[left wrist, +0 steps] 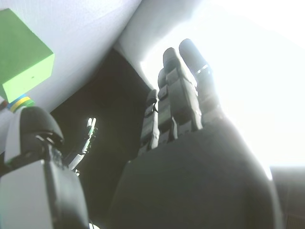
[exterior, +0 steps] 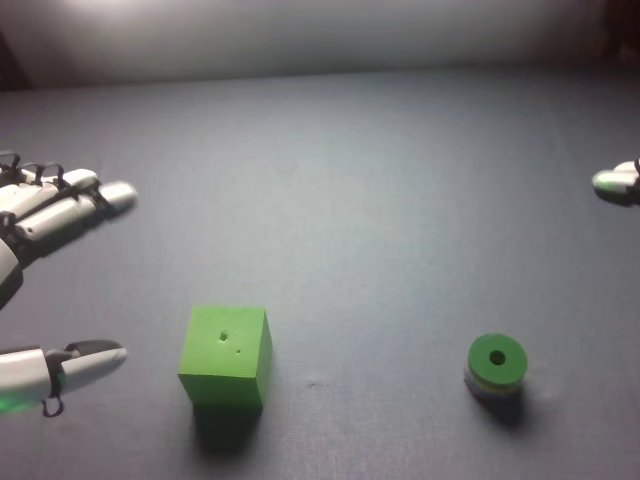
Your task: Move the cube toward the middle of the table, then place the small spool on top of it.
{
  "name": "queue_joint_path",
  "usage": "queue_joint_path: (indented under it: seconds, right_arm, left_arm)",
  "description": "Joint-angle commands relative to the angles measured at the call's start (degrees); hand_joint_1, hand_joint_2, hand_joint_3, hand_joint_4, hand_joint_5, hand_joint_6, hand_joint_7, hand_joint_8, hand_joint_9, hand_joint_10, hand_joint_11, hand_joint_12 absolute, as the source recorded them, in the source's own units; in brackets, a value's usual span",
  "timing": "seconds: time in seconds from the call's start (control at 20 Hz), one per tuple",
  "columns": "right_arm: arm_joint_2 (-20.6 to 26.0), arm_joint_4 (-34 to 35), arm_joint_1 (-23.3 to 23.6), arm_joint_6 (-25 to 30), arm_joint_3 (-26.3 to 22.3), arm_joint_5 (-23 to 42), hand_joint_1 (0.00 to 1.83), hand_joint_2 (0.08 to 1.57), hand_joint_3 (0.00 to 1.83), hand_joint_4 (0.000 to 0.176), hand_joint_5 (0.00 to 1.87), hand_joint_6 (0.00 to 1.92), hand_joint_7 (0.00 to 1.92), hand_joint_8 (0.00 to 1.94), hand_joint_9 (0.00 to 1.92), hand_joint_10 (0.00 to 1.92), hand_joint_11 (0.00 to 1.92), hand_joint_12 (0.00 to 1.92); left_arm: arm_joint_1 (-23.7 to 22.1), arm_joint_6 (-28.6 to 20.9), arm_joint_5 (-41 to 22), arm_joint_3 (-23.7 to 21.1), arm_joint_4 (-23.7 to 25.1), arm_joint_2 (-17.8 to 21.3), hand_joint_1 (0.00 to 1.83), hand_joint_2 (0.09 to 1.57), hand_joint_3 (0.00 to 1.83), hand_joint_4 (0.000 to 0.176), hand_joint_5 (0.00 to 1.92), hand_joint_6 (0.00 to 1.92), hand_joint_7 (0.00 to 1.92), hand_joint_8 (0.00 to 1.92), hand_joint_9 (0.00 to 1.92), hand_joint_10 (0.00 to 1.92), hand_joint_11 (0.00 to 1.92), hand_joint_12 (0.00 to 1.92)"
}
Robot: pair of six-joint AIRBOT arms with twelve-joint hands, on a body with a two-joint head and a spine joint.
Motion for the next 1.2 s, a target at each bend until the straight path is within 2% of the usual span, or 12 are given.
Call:
queue_joint_path:
  seconds: [0.0, 0.15, 0.25, 0.3, 0.4, 0.45, 0.6, 0.8, 0.95, 1.05, 1.1, 1.15]
  right_arm:
    - [0.09, 1.02, 0.43, 0.34, 0.21, 6.62, 0.68, 1.25, 0.00, 0.000, 0.42, 0.01, 0.39, 0.00, 0.42, 0.01, 0.17, 0.78]
    - [0.08, 1.01, 0.55, 0.34, 0.30, 6.60, 0.63, 1.28, 0.01, 0.000, 0.41, 0.00, 0.38, 0.00, 0.41, 0.00, 0.14, 0.77]
    - [0.06, 1.01, 0.60, 0.34, 0.31, 6.58, 0.66, 1.28, 0.00, 0.000, 0.43, 0.00, 0.41, 0.00, 0.42, 0.00, 0.15, 0.74]
    - [0.06, 0.96, 0.59, 0.34, 0.31, 6.58, 0.65, 1.29, 0.00, 0.000, 0.41, 0.00, 0.40, 0.00, 0.40, 0.00, 0.15, 0.73]
    - [0.06, 0.77, 0.60, 0.33, 0.38, 6.49, 0.67, 1.29, 0.00, 0.000, 0.41, 0.00, 0.40, 0.00, 0.40, 0.00, 0.13, 0.72]
    - [0.06, 0.71, 0.68, 0.33, 0.41, 6.49, 0.66, 1.30, 0.00, 0.000, 0.42, 0.00, 0.40, 0.00, 0.38, 0.00, 0.15, 0.64]
    - [0.07, 0.71, 0.68, 0.33, 0.48, 6.49, 0.65, 1.30, 0.00, 0.000, 0.44, 0.00, 0.40, 0.00, 0.40, 0.01, 0.17, 0.63]
    - [0.06, 0.70, 0.68, 0.32, 0.54, 6.49, 0.67, 1.30, 0.00, 0.000, 0.44, 0.00, 0.41, 0.00, 0.44, 0.01, 0.23, 0.64]
    - [-0.06, 0.66, 0.68, 0.32, 0.60, 6.49, 0.68, 1.30, 0.00, 0.000, 0.45, 0.00, 0.41, 0.00, 0.45, 0.00, 0.26, 0.59]
    - [-0.10, 0.66, 0.67, 0.32, 0.62, 6.49, 0.72, 1.30, 0.00, 0.000, 0.46, 0.00, 0.43, 0.00, 0.47, 0.01, 0.29, 0.59]
    - [-0.12, 0.65, 0.67, 0.32, 0.66, 6.49, 0.74, 1.30, 0.00, 0.000, 0.46, 0.00, 0.43, 0.00, 0.48, 0.01, 0.30, 0.58]
    - [-0.15, 0.65, 0.67, 0.32, 0.71, 6.49, 0.74, 1.30, 0.00, 0.000, 0.46, 0.00, 0.44, 0.00, 0.48, 0.01, 0.29, 0.58]
  left_arm:
    - [-0.55, -0.23, -6.44, 0.40, 0.24, 0.16, 0.54, 1.02, 0.00, 0.137, 0.31, 0.00, 0.25, 0.00, 0.31, 0.02, 0.00, 0.92]
    - [-2.20, -0.31, -3.61, 0.89, 2.16, 0.06, 0.60, 0.99, 0.00, 0.131, 0.31, 0.00, 0.25, 0.00, 0.31, 0.01, 0.00, 0.93]
    - [-5.47, -0.85, 0.44, 1.99, 5.11, -0.68, 0.54, 0.95, 0.00, 0.147, 0.27, 0.00, 0.24, 0.00, 0.33, 0.01, 0.00, 0.95]
    - [-7.45, -0.85, 3.23, 2.70, 6.76, -1.20, 0.51, 0.94, 0.00, 0.164, 0.25, 0.00, 0.23, 0.00, 0.34, 0.01, 0.00, 0.93]
    - [-9.92, -0.85, 6.80, 3.77, 8.52, -2.21, 0.55, 0.88, 0.00, 0.169, 0.22, 0.00, 0.20, 0.00, 0.32, 0.00, 0.00, 0.85]
    - [-13.06, -1.19, 11.08, 5.03, 11.12, -3.73, 0.57, 0.83, 0.00, 0.175, 0.20, 0.00, 0.18, 0.00, 0.27, 0.00, 0.02, 0.82]
    - [-16.86, -2.19, 16.53, 6.87, 14.58, -6.00, 0.55, 0.81, 0.00, 0.176, 0.17, 0.00, 0.14, 0.00, 0.28, 0.00, 0.06, 0.79]
    - [-21.73, -2.21, 24.51, 9.61, 18.55, -9.83, 0.54, 0.80, 0.00, 0.176, 0.16, 0.00, 0.14, 0.00, 0.24, 0.00, 0.00, 0.87]
    - [-23.08, -2.17, 29.03, 11.58, 19.33, -11.98, 0.67, 0.80, 0.00, 0.176, 0.20, 0.01, 0.17, 0.01, 0.26, 0.01, 0.00, 0.86]
    - [-23.29, -2.16, 30.42, 12.61, 18.90, -12.85, 0.69, 0.83, 0.01, 0.176, 0.20, 0.01, 0.16, 0.01, 0.27, 0.01, 0.00, 0.87]
    - [-23.31, -2.16, 30.65, 12.86, 18.63, -13.01, 0.75, 0.89, 0.01, 0.156, 0.30, 0.01, 0.27, 0.01, 0.38, 0.02, 0.08, 0.94]
    - [-23.32, -2.16, 30.46, 13.07, 18.24, -13.10, 0.86, 0.96, 0.01, 0.093, 0.46, 0.02, 0.47, 0.02, 0.55, 0.04, 0.14, 0.97]
